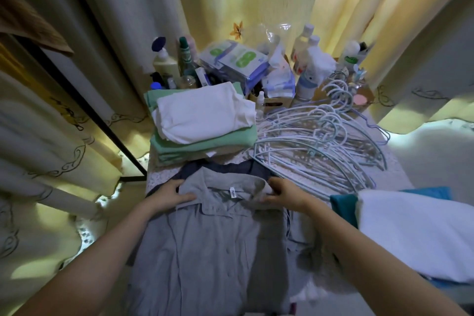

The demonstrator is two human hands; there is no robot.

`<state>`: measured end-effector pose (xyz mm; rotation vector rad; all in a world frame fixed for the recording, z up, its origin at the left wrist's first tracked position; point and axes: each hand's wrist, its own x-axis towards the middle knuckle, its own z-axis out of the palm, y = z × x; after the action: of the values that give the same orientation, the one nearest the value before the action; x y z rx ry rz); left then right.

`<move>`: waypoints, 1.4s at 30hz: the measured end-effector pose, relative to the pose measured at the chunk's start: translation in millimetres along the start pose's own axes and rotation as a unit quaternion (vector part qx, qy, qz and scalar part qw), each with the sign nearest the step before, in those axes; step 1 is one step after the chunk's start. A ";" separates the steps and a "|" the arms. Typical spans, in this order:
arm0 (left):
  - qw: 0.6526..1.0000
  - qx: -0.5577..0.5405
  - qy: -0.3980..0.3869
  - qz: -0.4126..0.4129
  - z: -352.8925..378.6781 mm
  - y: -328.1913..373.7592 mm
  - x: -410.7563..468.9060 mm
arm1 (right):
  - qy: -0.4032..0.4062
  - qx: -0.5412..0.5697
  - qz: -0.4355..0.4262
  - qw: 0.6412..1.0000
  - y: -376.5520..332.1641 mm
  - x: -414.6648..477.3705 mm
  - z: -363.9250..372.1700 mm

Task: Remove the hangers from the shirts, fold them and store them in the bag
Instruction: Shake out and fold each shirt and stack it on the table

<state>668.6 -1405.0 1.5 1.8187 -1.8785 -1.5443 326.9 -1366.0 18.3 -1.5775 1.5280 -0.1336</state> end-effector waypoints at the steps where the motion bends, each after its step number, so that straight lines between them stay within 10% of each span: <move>1: 1.000 -0.002 -0.001 0.013 -1.9 2.3 -5.9 | -0.024 0.001 0.007 1.000 1.8 -7.0 -0.9; 15: 0.992 -0.102 -0.015 0.075 -47.3 81.0 -116.3 | 0.071 0.164 -0.080 0.981 -60.9 -107.4 -50.9; 21: 0.947 -0.191 0.253 0.046 7.3 108.3 -126.7 | 0.179 0.271 0.032 0.945 -107.7 -105.7 -16.6; 25: 0.905 -0.270 0.326 0.044 80.0 132.3 -145.5 | 0.107 0.412 0.090 0.900 -145.1 -99.3 38.9; 35: 0.928 -0.331 0.128 0.110 79.4 121.7 -168.9 | 0.004 0.574 0.040 0.818 -156.9 -118.0 50.9; 40: 0.941 -0.306 0.083 0.119 69.0 115.0 -172.4 | 0.177 0.282 -0.054 0.942 -144.8 -118.2 51.4; 42: 0.946 -0.292 0.038 0.138 64.2 112.2 -174.1 | 0.289 0.180 -0.108 0.934 -135.7 -114.9 44.9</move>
<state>597.1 -1256.8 142.7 1.2750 -1.3581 -1.6597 429.7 -1270.5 136.4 -1.4635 1.6307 -1.0224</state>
